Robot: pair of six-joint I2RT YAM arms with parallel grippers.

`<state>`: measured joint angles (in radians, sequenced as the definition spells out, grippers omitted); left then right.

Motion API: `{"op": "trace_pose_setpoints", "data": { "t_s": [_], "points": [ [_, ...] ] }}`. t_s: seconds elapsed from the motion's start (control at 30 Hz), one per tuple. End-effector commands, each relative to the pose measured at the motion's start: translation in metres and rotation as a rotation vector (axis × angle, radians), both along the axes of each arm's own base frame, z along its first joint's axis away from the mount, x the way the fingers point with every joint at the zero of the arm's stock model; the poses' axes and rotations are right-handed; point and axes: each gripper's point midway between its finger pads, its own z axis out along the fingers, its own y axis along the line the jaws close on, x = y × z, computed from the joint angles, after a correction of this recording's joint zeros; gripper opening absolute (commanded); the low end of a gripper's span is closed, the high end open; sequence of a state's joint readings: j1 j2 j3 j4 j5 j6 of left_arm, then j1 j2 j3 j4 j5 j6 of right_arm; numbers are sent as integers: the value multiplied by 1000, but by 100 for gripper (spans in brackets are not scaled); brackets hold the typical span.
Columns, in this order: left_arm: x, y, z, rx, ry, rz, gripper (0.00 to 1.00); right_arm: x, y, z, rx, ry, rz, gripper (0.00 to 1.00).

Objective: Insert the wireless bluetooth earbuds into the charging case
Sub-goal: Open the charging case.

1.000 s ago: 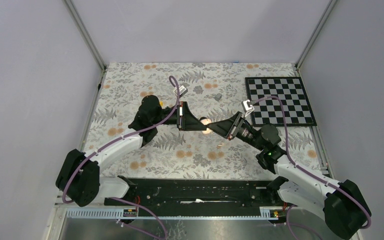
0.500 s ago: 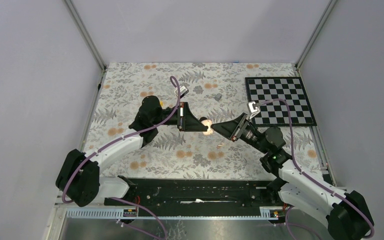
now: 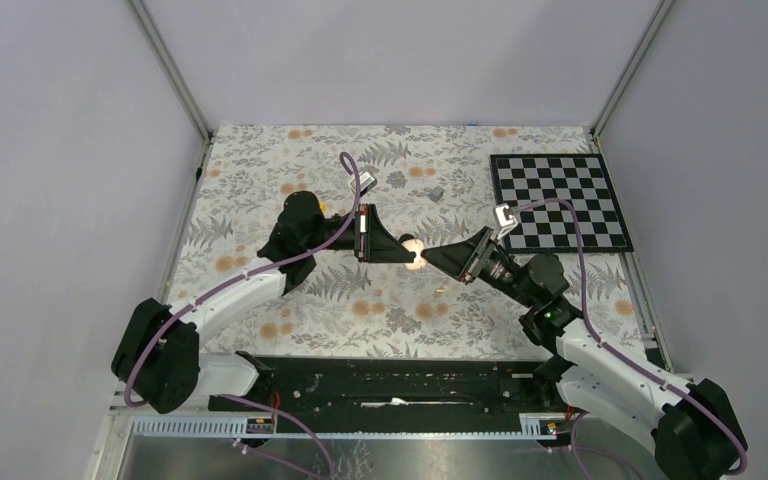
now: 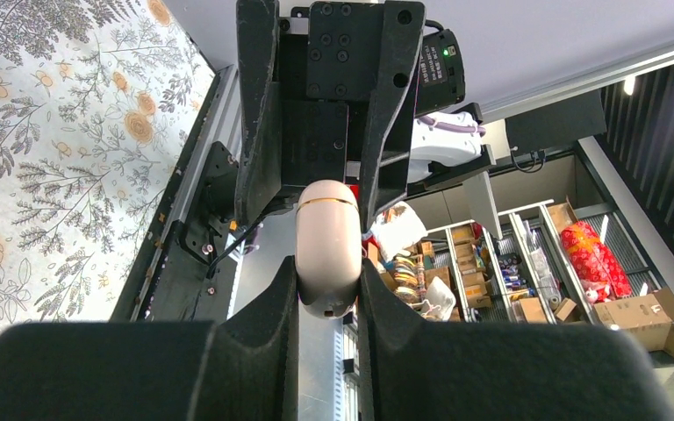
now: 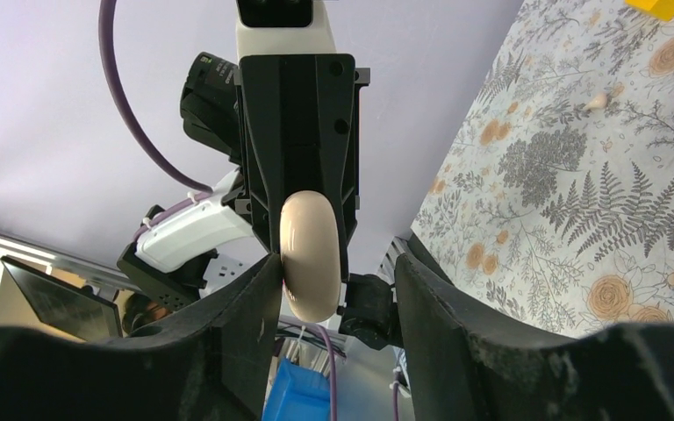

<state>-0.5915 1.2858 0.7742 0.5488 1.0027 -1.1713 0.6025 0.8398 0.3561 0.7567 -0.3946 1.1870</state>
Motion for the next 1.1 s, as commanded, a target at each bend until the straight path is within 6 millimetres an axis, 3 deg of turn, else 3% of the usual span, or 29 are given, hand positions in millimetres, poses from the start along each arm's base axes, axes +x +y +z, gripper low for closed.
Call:
{"op": "trace_pose_setpoints", "data": {
  "t_s": [0.0, 0.4, 0.77, 1.07],
  "points": [
    [-7, 3, 15, -49, -92, -17, 0, -2, 4, 24, 13, -83, 34, 58],
    [-9, 4, 21, -58, -107, -23, 0, 5, 8, 9, -10, -43, 30, 59],
    [-17, 8, 31, -72, -143, -38, 0, 12, -11, -23, -43, 36, -84, 59],
    [-18, 8, 31, -68, -144, -37, 0, 12, -10, -13, -67, 7, -75, 60]
  ]
}}
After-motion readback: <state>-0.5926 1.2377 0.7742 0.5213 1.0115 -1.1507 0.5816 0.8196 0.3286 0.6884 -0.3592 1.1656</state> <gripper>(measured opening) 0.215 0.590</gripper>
